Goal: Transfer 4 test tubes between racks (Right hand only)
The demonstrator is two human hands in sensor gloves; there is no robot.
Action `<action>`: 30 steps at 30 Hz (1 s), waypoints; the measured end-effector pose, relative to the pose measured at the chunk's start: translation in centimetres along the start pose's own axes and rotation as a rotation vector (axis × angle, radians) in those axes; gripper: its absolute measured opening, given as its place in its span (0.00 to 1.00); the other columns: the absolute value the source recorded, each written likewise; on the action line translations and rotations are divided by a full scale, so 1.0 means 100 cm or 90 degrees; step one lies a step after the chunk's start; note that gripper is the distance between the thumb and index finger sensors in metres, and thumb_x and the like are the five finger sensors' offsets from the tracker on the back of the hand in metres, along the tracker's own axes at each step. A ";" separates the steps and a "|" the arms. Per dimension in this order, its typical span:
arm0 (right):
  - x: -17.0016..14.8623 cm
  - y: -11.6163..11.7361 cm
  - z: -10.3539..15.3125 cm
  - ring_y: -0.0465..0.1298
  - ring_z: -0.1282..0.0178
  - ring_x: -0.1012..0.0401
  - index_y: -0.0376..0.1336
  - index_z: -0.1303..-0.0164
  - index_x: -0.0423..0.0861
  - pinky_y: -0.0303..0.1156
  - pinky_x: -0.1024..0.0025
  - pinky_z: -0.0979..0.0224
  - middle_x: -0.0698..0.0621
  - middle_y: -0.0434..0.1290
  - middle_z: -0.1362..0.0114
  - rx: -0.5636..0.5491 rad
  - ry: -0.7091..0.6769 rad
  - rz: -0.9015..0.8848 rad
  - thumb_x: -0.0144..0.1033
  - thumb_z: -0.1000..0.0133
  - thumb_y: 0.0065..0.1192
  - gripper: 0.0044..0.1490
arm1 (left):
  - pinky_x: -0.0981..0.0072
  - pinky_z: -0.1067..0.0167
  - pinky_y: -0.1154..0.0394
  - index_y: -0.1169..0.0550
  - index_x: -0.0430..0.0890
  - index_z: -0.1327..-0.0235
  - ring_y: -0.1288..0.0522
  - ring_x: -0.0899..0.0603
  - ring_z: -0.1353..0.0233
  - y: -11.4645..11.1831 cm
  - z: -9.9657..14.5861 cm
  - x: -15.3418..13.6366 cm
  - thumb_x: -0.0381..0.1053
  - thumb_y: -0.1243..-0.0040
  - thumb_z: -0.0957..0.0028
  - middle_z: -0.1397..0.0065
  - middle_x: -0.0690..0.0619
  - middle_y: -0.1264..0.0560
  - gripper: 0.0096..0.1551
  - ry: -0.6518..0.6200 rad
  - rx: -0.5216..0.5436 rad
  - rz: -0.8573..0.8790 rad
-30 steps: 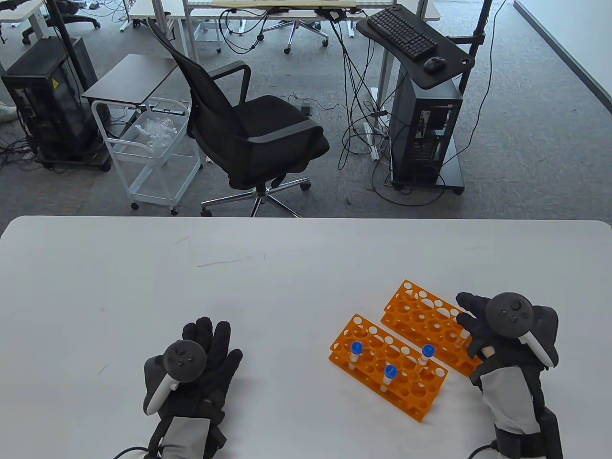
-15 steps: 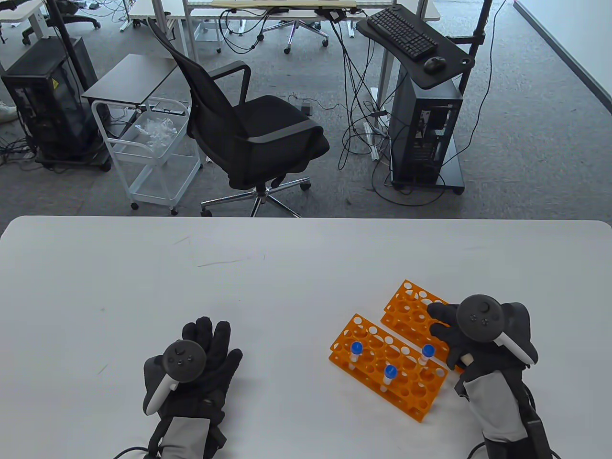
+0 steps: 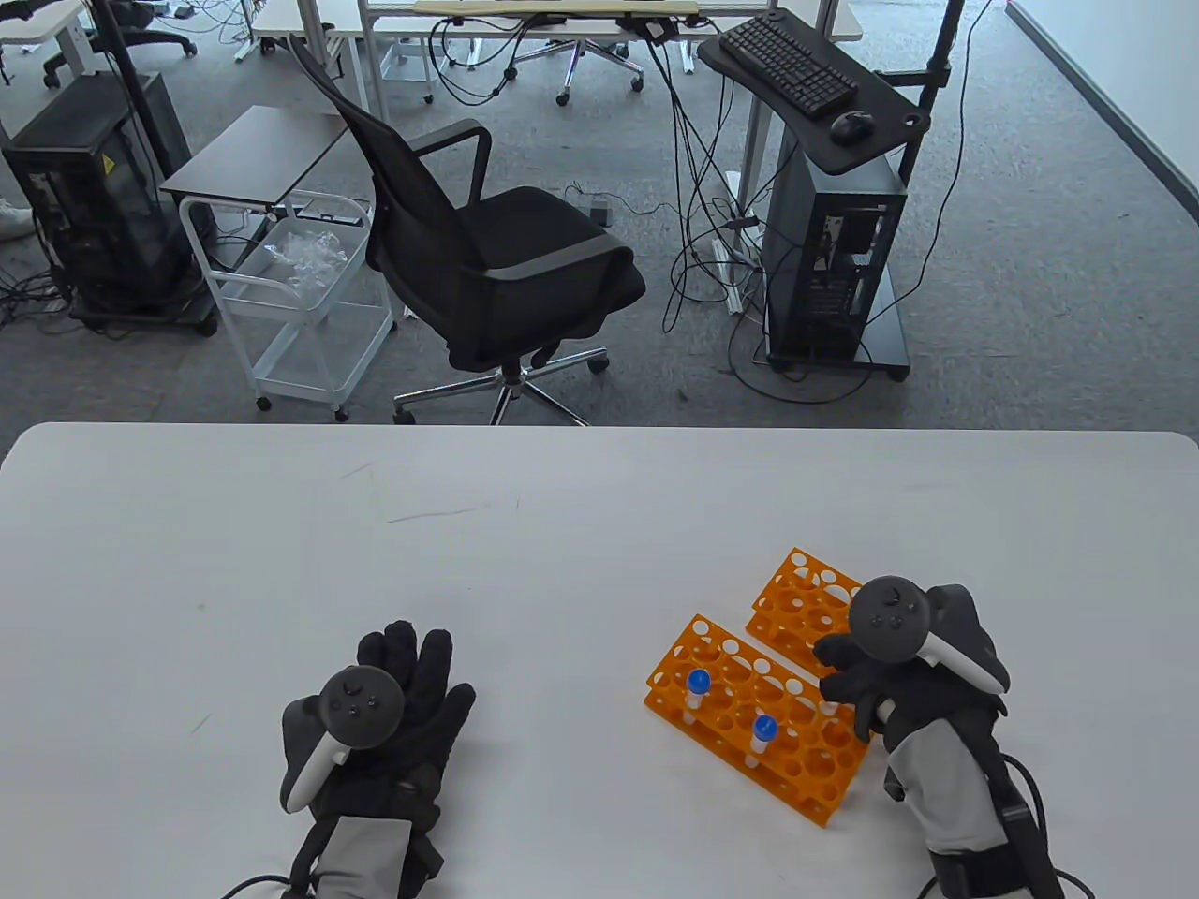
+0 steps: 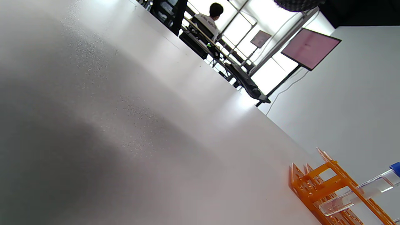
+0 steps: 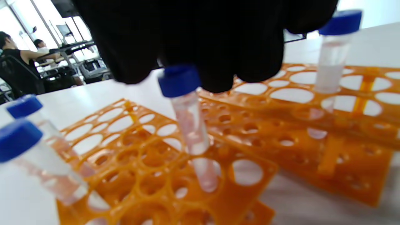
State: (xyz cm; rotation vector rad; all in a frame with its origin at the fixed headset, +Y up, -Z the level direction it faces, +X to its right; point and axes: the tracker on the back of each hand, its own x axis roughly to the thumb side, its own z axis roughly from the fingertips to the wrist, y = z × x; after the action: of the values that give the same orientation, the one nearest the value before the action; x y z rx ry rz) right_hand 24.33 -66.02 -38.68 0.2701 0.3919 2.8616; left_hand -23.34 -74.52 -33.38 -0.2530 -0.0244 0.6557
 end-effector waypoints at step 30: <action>-0.015 -0.032 0.023 0.76 0.39 0.40 0.71 0.35 0.40 0.62 0.35 0.32 0.39 0.80 0.38 -0.135 -0.019 -0.054 0.35 0.49 0.69 0.30 | 0.55 0.26 0.85 0.61 0.70 0.18 0.85 0.55 0.21 0.000 -0.001 -0.001 0.72 0.64 0.39 0.17 0.67 0.76 0.40 -0.002 0.000 0.003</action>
State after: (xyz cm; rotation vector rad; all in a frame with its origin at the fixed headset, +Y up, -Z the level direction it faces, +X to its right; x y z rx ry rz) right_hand 26.96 -62.87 -37.63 0.2491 0.0907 2.7827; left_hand -23.39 -74.59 -33.43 -0.2516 -0.0272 0.6602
